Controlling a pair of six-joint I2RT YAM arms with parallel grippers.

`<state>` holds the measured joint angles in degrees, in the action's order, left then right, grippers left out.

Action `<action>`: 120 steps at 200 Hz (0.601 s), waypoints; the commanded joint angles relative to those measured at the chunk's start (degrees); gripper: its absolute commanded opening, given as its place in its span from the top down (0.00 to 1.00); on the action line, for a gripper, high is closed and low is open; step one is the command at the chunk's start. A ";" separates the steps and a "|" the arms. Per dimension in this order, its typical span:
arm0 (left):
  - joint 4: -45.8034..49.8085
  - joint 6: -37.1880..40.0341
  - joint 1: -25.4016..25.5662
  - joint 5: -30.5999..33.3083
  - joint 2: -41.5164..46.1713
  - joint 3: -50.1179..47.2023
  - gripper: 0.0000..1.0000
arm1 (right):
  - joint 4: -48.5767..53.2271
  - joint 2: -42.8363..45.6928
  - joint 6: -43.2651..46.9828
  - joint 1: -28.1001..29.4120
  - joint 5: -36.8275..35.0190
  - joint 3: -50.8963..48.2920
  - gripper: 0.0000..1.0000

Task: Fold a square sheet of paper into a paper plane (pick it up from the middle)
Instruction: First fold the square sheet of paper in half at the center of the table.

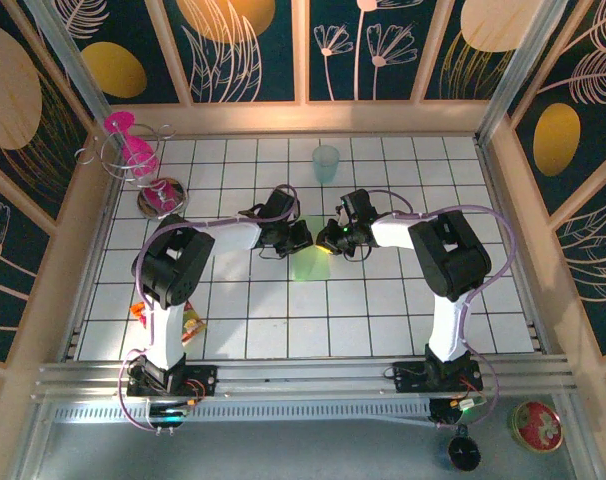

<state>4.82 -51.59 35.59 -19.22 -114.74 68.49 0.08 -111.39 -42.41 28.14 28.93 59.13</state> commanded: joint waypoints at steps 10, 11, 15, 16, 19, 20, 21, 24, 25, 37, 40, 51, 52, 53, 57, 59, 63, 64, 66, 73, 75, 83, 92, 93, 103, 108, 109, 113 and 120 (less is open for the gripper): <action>1.90 1.44 0.29 -0.27 -1.50 1.91 0.92 | 8.12 -5.12 1.08 1.04 -5.37 -2.18 0.89; 1.88 1.51 0.28 -0.32 -1.52 1.91 0.92 | 8.11 -5.09 1.09 1.04 -5.37 -2.18 0.89; 1.87 1.60 0.30 -0.33 -1.62 1.99 0.92 | 8.14 -5.08 1.02 1.04 -5.37 -2.25 0.89; 1.87 1.68 0.28 -0.36 -1.58 2.00 0.92 | 8.12 -5.07 1.02 1.04 -5.37 -2.26 0.89; 1.90 1.86 0.26 -0.37 -1.66 2.07 0.92 | 8.23 -5.06 1.09 1.04 -5.44 -2.27 0.89; 1.93 1.94 0.30 -0.38 -1.69 2.08 0.92 | 8.21 -5.06 1.14 1.04 -5.45 -2.27 0.89; 1.98 1.98 0.33 -0.38 -1.70 2.08 0.92 | 8.20 -5.06 1.12 1.04 -5.46 -2.22 0.89; 2.16 2.14 0.32 -0.40 -1.78 2.16 0.92 | 8.21 -5.13 1.11 1.05 -5.52 -2.25 0.89; 2.14 2.26 0.29 -0.39 -1.79 2.17 0.92 | 8.24 -5.14 1.15 1.04 -5.49 -2.22 0.89; 2.59 3.15 0.22 -0.29 -1.88 2.33 0.92 | 8.40 -5.13 1.25 1.04 -5.59 -2.25 0.89; 2.71 3.37 0.26 -0.22 -1.97 2.28 0.92 | 8.41 -5.15 1.28 1.04 -5.63 -2.27 0.89; 3.15 4.21 0.27 -0.11 -2.06 2.20 0.92 | 8.63 -5.23 1.36 1.04 -5.72 -2.22 0.89; 3.21 4.26 0.27 -0.11 -2.06 2.19 0.92 | 8.63 -5.19 1.36 1.04 -5.77 -2.20 0.89; 3.24 4.33 0.31 -0.11 -2.11 2.14 0.92 | 8.63 -5.21 1.37 1.08 -5.79 -2.19 0.89; 3.46 4.66 0.19 -0.11 -2.15 2.10 0.92 | 8.73 -5.24 1.37 1.05 -5.88 -2.31 0.89; 3.51 4.79 0.18 -0.11 -2.16 2.09 0.92 | 8.78 -5.24 1.37 1.04 -5.89 -2.34 0.89; 3.76 5.13 0.20 -0.04 -2.21 2.01 0.92 | 8.87 -5.26 1.45 1.04 -5.97 -2.29 0.90; 3.82 5.16 0.19 0.01 -2.23 1.96 0.92 | 8.88 -5.25 1.45 1.04 -5.98 -2.28 0.90; 3.93 5.31 0.18 0.05 -2.22 1.88 0.93 | 8.97 -5.31 1.45 1.04 -6.05 -2.32 0.89; 4.22 5.89 0.25 0.17 -2.29 1.59 0.93 | 9.42 -5.36 1.62 1.04 -6.28 -2.30 0.90; 4.30 6.07 0.20 0.22 -2.28 1.50 0.93 | 9.53 -5.44 1.63 1.04 -6.37 -2.30 0.90; 4.62 6.72 0.13 0.24 -2.33 1.22 0.93 | 10.33 -5.64 1.87 0.96 -6.60 -2.12 0.90; 4.98 7.40 0.13 0.42 -2.41 0.96 0.93 | 11.17 -6.01 2.15 0.95 -6.69 -2.02 0.90; 5.04 7.52 0.11 0.42 -2.46 0.91 0.93 | 11.26 -6.11 2.20 0.91 -6.69 -1.97 0.90; 5.11 7.99 -0.08 -0.17 -2.51 0.49 0.93 | 11.91 -6.30 2.33 0.79 -6.60 -2.07 0.90; 5.18 8.08 -0.21 -0.39 -2.47 0.21 0.93 | 12.09 -6.33 2.49 0.78 -6.60 -2.28 0.90; 5.19 8.09 -0.24 -0.39 -2.49 0.18 0.93 | 12.16 -6.36 2.50 0.82 -6.60 -2.36 0.90; 5.32 8.27 -0.24 -0.19 -2.43 0.03 0.93 | 12.29 -6.41 2.59 0.78 -6.69 -2.51 0.90; 5.60 8.69 -0.40 0.01 -2.26 -0.23 0.93 | 12.53 -6.49 2.80 0.69 -6.77 -2.74 0.90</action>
<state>6.66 -45.63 35.57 -19.16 -115.87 69.45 1.45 -111.70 -41.74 28.12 28.80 59.70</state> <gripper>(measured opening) 0.074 0.101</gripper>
